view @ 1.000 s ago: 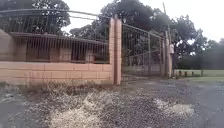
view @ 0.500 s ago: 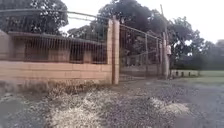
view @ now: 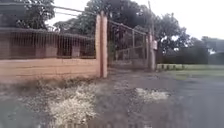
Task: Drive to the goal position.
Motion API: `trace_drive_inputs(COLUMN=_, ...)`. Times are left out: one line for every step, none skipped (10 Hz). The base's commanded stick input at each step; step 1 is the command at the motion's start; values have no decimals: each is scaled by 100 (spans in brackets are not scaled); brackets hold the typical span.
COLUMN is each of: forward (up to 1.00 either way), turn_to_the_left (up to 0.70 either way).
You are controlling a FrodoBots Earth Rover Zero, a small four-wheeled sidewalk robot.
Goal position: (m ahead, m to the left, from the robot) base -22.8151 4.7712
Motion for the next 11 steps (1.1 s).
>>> trace_drive_inputs(forward=-70, turn_to_the_left=35)
trace_drive_inputs(forward=-70, turn_to_the_left=35)
trace_drive_inputs(forward=-70, turn_to_the_left=35)
trace_drive_inputs(forward=-70, turn_to_the_left=35)
trace_drive_inputs(forward=-70, turn_to_the_left=35)
trace_drive_inputs(forward=-70, turn_to_the_left=35)
trace_drive_inputs(forward=-70, turn_to_the_left=35)
trace_drive_inputs(forward=-70, turn_to_the_left=35)
trace_drive_inputs(forward=-70, turn_to_the_left=35)
trace_drive_inputs(forward=-70, turn_to_the_left=35)
trace_drive_inputs(forward=-70, turn_to_the_left=35)
